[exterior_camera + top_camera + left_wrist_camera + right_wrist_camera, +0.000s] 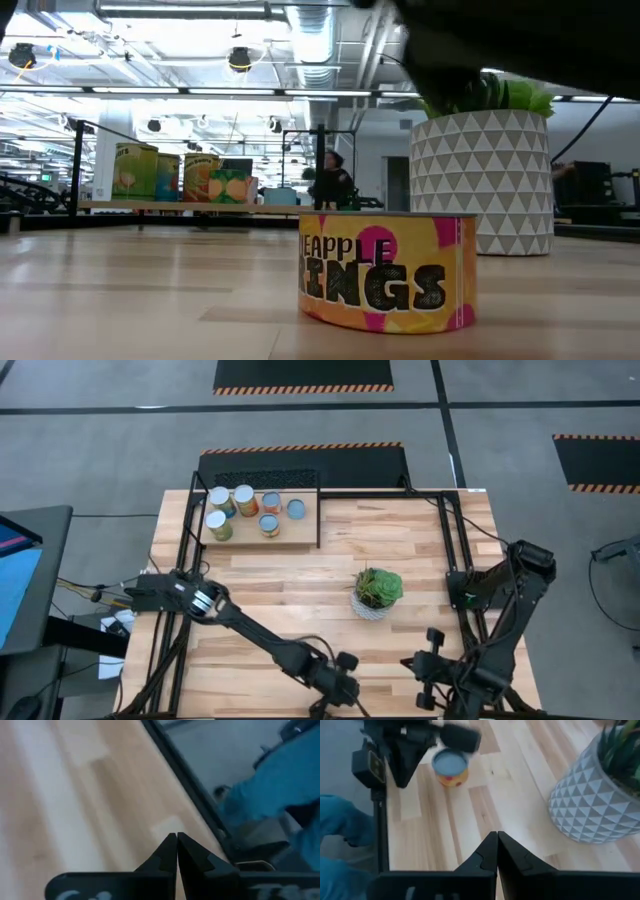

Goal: Pick and place cans onto a shelf
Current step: Put the canned pineapples on the shelf

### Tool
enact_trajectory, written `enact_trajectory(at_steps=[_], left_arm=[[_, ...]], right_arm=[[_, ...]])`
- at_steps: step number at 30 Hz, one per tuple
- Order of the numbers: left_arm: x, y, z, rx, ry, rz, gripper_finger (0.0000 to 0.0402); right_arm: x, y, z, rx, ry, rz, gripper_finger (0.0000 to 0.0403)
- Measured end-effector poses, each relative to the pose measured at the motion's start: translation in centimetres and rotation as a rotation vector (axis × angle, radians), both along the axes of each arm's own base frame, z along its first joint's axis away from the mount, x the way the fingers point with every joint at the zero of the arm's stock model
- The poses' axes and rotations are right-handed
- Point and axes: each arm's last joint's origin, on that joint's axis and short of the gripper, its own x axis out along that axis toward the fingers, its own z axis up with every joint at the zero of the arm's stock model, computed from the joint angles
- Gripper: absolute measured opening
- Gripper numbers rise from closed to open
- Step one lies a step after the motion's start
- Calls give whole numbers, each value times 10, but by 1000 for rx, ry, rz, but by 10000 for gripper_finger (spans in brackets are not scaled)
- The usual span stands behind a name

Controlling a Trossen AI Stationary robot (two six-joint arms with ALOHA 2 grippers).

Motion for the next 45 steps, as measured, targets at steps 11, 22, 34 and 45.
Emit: enact_trajectory(at_steps=[11, 22, 34, 45], left_arm=[[-4, 15, -27, 196, 287, 138, 0], [-34, 40, 25, 460, 286, 468, 0], [-9, 59, 2, 421, 137, 294, 0], [-31, 112, -18, 642, 433, 473, 0]], right_arm=[[-10, 15, 1, 87, -44, 50, 28], [-10, 18, 2, 104, -53, 59, 28], [-8, 17, 2, 111, -57, 53, 28], [-10, 19, 2, 134, -34, 57, 28]])
